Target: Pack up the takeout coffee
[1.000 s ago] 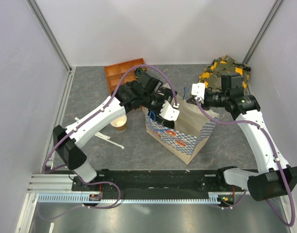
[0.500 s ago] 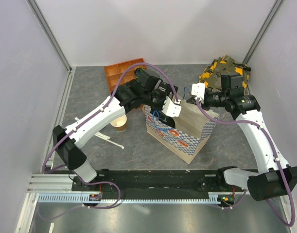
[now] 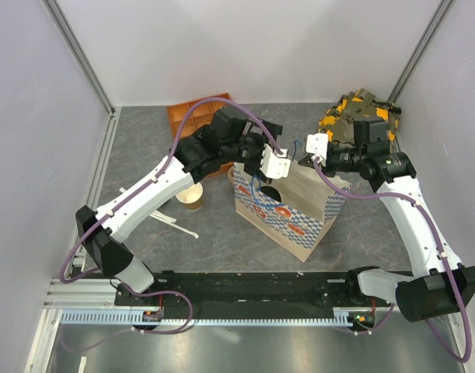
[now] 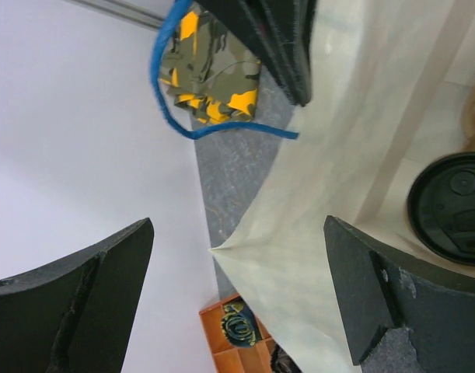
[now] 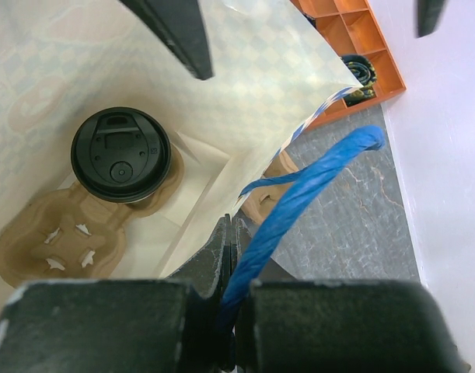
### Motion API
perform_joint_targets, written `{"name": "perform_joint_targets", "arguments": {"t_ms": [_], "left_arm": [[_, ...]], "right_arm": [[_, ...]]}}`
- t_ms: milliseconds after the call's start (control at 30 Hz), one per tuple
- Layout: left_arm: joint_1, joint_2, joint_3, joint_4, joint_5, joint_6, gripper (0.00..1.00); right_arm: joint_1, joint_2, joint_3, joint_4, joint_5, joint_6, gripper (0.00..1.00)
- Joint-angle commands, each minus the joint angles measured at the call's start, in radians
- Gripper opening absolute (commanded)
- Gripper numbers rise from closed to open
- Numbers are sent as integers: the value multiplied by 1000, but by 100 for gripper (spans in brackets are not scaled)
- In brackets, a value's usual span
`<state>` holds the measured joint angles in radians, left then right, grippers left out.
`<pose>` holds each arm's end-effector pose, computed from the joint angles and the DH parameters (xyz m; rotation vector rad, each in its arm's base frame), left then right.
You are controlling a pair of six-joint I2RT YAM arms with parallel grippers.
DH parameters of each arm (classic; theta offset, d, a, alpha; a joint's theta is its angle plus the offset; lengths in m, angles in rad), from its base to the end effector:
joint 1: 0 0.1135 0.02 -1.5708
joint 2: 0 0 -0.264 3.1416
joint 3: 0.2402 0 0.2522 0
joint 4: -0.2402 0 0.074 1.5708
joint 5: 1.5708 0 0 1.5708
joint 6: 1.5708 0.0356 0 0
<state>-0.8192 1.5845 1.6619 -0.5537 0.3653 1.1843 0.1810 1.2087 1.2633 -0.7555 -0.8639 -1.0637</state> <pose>0.2355 -0.2706 0.4071 1.8093 0.8896 -0.1423 0.2332 0.0702 0.3710 -1.5024 1.3648 0.4333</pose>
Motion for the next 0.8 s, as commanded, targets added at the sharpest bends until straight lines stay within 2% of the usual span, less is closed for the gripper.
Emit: {"name": "perform_joint_targets", "arguments": {"t_ms": [0,100,233,433,600,767], "left_arm": [[6,-31,-8,110,-64,-58,98],[6,-32,-8,147,-103,-83,98],[11,-26,1,205,-163,-118,99],[22,-21,21,229,-218,-141,100],[20,-50,12,227,-204,-144,100],[22,-60,9,219,-239,-158,100]], "right_arm": [[-2,-11,-8,33,-57,-32,1],[-2,-11,-8,33,-53,-28,3],[-2,-11,-8,35,-53,-19,12],[-2,-12,-7,47,-46,11,22],[-2,-15,-10,58,-46,25,32],[-2,-12,-4,76,-29,77,36]]}}
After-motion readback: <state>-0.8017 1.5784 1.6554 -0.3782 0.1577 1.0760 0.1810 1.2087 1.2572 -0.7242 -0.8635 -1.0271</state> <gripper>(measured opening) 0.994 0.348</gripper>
